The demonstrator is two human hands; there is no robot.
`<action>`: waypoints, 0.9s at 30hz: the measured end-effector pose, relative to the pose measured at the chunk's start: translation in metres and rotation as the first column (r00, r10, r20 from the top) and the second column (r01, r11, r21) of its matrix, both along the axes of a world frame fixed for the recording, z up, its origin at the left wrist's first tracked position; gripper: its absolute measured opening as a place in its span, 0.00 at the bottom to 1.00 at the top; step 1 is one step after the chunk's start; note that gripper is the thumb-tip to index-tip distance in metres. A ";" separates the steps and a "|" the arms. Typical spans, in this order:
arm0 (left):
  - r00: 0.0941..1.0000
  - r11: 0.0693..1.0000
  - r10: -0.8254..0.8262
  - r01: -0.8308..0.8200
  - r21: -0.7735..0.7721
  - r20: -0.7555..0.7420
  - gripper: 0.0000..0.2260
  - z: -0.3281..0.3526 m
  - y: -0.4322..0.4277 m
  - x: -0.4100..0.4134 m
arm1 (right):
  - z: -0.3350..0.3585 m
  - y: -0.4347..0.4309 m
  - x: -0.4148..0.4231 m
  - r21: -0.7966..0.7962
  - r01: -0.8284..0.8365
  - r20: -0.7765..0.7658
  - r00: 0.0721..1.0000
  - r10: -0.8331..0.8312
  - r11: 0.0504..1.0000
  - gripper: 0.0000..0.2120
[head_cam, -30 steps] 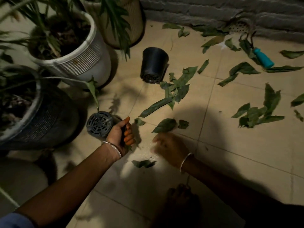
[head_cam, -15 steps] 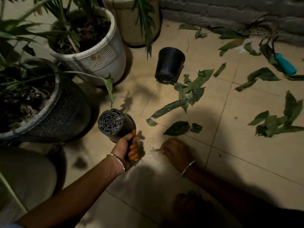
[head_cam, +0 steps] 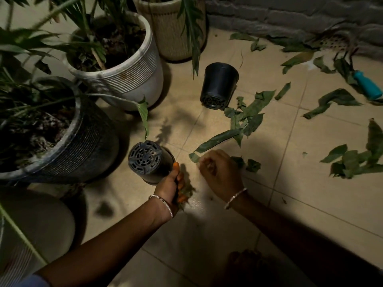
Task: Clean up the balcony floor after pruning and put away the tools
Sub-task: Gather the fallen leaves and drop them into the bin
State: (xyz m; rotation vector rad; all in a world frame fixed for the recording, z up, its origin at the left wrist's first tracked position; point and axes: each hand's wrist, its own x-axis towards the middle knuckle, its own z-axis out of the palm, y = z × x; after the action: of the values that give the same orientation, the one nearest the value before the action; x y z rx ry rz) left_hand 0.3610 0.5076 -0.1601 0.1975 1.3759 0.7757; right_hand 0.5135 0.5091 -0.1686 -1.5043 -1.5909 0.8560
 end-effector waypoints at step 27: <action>0.662 0.855 -0.216 0.483 0.188 -0.718 0.09 0.001 0.013 0.017 | -0.011 0.077 0.068 0.046 0.196 0.125 0.972 -0.200 0.980 0.12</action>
State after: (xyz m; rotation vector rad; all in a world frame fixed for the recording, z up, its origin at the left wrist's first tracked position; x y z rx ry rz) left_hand 0.3777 0.5210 -0.1595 1.1239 1.7839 0.6318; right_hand 0.5815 0.5859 -0.1794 -1.6910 -1.5070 0.6285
